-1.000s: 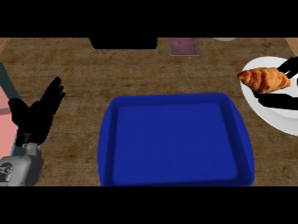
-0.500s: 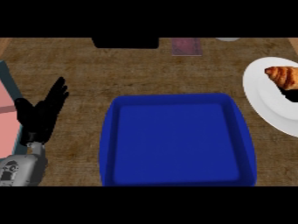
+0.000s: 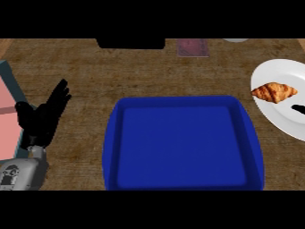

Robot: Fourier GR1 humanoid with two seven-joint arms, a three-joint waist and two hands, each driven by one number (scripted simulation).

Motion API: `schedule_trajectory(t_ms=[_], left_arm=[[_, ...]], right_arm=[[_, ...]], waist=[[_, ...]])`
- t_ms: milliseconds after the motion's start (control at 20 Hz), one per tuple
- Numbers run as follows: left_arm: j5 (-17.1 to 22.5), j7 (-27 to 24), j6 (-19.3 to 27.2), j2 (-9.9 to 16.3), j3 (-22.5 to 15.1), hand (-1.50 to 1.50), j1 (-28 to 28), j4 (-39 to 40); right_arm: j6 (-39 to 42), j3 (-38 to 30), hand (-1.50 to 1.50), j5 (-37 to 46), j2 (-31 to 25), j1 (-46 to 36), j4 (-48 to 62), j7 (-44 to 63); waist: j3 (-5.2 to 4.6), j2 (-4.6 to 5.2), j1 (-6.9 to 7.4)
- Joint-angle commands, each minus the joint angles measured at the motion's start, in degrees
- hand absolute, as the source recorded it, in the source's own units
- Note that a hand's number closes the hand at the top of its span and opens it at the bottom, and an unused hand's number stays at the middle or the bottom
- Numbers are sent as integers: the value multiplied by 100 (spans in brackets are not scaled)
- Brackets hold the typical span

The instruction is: Pick the croissant from the tray and place it in the plate

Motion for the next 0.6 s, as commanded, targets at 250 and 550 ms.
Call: schedule_trajectory(t_ms=[250,550], left_arm=[[107,13,-170,188,208,0,0,52],[90,-26,-84,89,259,0,17,169]], right_arm=[[152,-647,-150,-981,44,-366,100,-1887],[1666,-1103,-150,-1962,-287,-586,-333,-1163]], waist=[[-5,-54,-108],[-21,-80,-231]])
